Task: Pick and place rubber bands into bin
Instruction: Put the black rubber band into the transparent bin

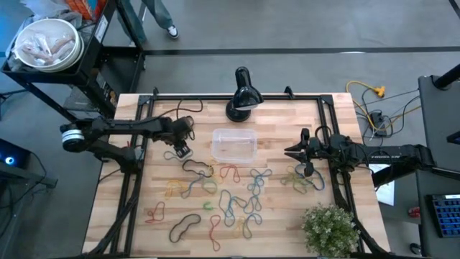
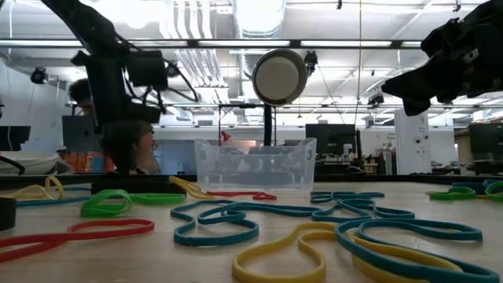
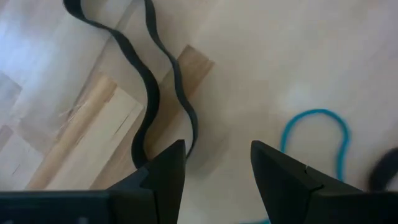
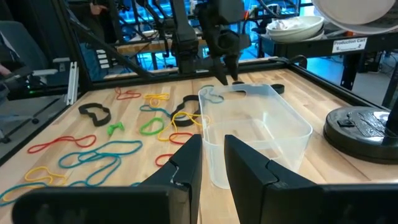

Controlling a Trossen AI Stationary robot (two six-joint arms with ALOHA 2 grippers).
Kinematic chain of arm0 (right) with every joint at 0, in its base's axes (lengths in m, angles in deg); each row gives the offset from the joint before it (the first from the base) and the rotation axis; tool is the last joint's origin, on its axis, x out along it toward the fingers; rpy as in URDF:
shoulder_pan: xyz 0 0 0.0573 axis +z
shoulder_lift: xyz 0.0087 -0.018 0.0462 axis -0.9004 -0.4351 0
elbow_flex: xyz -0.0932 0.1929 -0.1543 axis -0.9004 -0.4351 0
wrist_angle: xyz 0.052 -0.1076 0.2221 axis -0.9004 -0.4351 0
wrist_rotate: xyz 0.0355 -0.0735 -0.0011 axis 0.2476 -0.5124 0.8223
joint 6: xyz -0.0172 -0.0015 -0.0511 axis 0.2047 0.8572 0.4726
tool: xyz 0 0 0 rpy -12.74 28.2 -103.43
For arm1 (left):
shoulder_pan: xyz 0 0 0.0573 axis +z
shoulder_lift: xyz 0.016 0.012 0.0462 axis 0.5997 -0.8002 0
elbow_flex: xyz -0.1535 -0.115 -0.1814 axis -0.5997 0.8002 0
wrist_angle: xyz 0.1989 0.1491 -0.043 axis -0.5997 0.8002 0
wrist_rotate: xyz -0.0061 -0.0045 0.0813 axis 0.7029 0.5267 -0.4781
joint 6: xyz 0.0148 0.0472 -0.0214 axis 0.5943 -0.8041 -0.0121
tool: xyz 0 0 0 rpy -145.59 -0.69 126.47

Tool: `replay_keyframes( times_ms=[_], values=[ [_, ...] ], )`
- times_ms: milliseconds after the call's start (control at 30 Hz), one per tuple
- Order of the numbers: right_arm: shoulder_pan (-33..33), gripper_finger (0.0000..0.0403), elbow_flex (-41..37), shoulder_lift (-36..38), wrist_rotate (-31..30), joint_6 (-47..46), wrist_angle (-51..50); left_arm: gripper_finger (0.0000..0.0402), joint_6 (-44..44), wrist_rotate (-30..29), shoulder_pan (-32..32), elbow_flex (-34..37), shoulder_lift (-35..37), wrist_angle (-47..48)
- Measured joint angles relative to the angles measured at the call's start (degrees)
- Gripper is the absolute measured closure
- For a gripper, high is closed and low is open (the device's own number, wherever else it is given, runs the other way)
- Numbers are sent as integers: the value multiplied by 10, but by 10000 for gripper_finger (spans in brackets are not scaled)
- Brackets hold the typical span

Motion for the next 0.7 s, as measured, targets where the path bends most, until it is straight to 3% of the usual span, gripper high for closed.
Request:
replay_keyframes(
  times_ms=[333, 700],
  values=[
    [0, 339, 0, 0, 0, -3, 0, 235, -20, -10, 17, -1, -64, -42],
    [0, 339, 0, -1, -1, 0, -5, 235, 26, -26, 18, -21, -18, -31]
  ],
)
